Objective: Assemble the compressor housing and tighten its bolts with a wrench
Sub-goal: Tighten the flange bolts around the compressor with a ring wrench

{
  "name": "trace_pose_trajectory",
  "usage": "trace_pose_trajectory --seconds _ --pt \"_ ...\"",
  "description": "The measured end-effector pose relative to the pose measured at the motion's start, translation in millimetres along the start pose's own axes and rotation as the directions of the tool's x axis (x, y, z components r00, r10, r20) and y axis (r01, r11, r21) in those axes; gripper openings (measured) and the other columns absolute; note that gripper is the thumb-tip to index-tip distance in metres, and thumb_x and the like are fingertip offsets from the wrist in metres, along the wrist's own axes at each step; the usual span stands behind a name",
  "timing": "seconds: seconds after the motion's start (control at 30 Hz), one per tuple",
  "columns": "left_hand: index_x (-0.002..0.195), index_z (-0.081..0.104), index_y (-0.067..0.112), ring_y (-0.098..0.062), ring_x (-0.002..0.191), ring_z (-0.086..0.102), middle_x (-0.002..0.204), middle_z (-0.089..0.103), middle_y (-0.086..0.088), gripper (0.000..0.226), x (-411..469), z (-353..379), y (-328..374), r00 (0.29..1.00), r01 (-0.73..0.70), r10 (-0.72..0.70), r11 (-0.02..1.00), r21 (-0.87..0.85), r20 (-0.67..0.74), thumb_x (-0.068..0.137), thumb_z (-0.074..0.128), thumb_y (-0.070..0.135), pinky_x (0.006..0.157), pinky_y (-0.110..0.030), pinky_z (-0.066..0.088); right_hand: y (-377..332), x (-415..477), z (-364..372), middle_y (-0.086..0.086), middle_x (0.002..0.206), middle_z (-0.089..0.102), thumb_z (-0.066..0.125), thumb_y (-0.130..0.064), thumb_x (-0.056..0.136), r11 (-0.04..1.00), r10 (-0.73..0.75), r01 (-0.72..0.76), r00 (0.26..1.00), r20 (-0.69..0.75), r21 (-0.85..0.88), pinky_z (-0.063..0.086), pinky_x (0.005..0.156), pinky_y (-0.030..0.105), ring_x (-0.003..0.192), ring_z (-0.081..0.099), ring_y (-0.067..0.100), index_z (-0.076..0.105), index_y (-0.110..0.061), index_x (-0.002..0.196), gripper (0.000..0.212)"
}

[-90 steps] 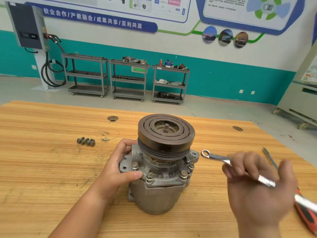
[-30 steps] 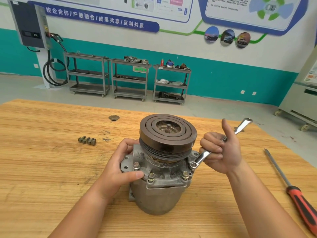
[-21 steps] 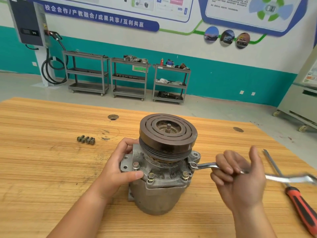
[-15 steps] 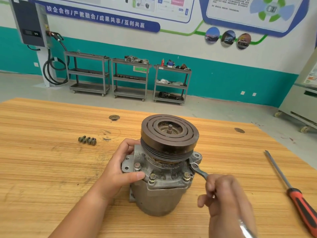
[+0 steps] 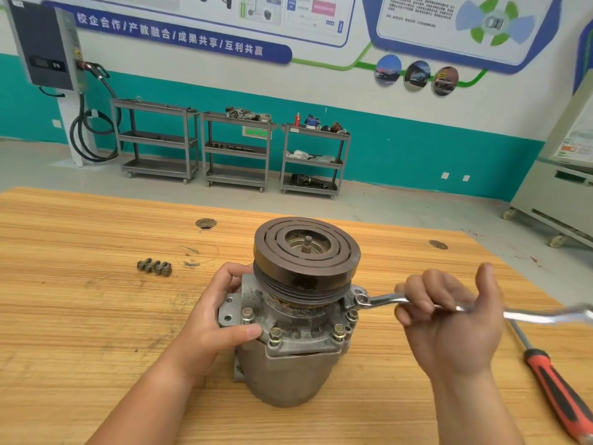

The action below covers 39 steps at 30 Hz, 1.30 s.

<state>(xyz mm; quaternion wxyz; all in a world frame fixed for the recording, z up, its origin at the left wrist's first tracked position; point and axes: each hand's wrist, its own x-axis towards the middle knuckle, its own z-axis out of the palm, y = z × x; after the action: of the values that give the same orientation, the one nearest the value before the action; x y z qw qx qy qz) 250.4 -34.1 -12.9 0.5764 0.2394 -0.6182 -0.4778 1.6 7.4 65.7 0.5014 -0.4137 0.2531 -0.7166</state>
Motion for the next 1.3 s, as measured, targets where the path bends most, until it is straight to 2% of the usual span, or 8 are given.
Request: trace_pose_trajectory --seconds 0.13,0.4,0.53,0.7,0.83,0.97,1.2,1.3 --pt "0.103 0.06 0.038 -0.018 0.093 0.068 0.104 0.067 0.006 0.052 0 -1 -1 1.0 0.009 -0.009 1.0 -0.011 -0.001 0.056 0.075 0.024 0.074 -0.028 0.055 10 34 -19 -0.006 0.04 0.035 0.033 -0.072 0.075 0.966 0.237 -0.247 0.965 0.111 0.078 0.029 0.033 0.015 0.042 0.021 0.011 0.037 -0.023 0.039 0.06" --pt "0.103 0.061 0.037 -0.02 0.093 0.068 0.104 0.067 0.005 0.052 0 -1 -1 1.0 0.02 -0.02 1.0 -0.01 -0.007 0.055 0.075 0.024 0.075 -0.03 0.055 26 62 -26 -0.008 0.04 0.035 0.043 -0.067 0.08 0.822 0.482 -0.562 0.771 0.416 0.089 0.026 0.029 0.014 0.038 0.018 0.006 0.029 -0.025 0.047 0.055" --pt "0.103 0.061 0.036 -0.02 0.093 0.068 0.103 0.067 0.005 0.053 0 0 -2 1.0 0.027 -0.027 0.999 -0.017 -0.015 0.054 0.075 0.023 0.075 -0.03 0.055 30 57 -38 -0.005 0.051 0.029 0.059 -0.058 0.08 0.724 0.495 -0.663 0.691 0.527 0.189 0.026 0.034 0.019 0.042 0.024 0.008 0.033 -0.021 0.053 0.052" --pt "0.103 0.061 0.036 -0.019 0.093 0.068 0.102 0.067 0.005 0.052 -1 -1 -1 0.999 0.031 -0.031 0.999 -0.015 -0.017 0.054 0.075 0.024 0.074 -0.029 0.055 32 45 -49 0.004 0.069 0.035 0.035 -0.056 0.094 0.621 0.391 -0.716 0.636 0.665 0.32 0.029 0.052 0.028 0.057 0.032 0.016 0.035 -0.013 0.069 0.049" --pt "0.11 0.055 0.026 -0.018 0.095 0.067 0.104 0.067 0.007 0.059 -2 1 0 0.999 0.039 -0.039 0.999 -0.005 -0.016 0.055 0.074 0.025 0.075 -0.029 0.055 28 47 -37 -0.006 0.053 0.029 0.057 -0.061 0.08 0.729 0.512 -0.65 0.727 0.459 0.216 0.027 0.036 0.02 0.043 0.022 0.008 0.033 -0.022 0.055 0.052" --pt "0.111 0.054 0.026 -0.018 0.094 0.068 0.104 0.067 0.008 0.06 -2 0 0 0.999 0.044 -0.044 0.999 -0.001 -0.023 0.054 0.074 0.025 0.075 -0.029 0.055 21 47 -23 -0.01 0.04 0.033 0.04 -0.062 0.083 0.814 0.529 -0.565 0.817 0.227 0.136 0.024 0.03 0.016 0.041 0.014 0.005 0.034 -0.025 0.043 0.055" --pt "0.111 0.05 0.018 -0.014 0.093 0.067 0.102 0.067 0.007 0.062 -2 1 1 0.999 0.034 -0.034 0.999 0.008 -0.019 0.055 0.074 0.026 0.075 -0.024 0.054 19 -28 -6 -0.004 0.048 0.035 0.036 -0.05 0.083 0.997 0.075 -0.069 0.987 -0.142 0.043 0.031 0.04 0.017 0.043 0.027 0.01 0.039 -0.024 0.042 0.048" --pt "0.109 0.054 0.023 -0.016 0.093 0.067 0.102 0.067 0.006 0.057 -2 1 1 0.999 0.029 -0.029 1.0 0.006 -0.014 0.055 0.074 0.026 0.075 -0.026 0.054 30 -52 12 -0.003 0.042 0.043 0.042 -0.025 0.089 0.962 -0.052 0.007 0.986 -0.158 -0.273 0.036 0.043 0.013 0.043 0.041 0.005 0.047 -0.022 0.039 0.051"
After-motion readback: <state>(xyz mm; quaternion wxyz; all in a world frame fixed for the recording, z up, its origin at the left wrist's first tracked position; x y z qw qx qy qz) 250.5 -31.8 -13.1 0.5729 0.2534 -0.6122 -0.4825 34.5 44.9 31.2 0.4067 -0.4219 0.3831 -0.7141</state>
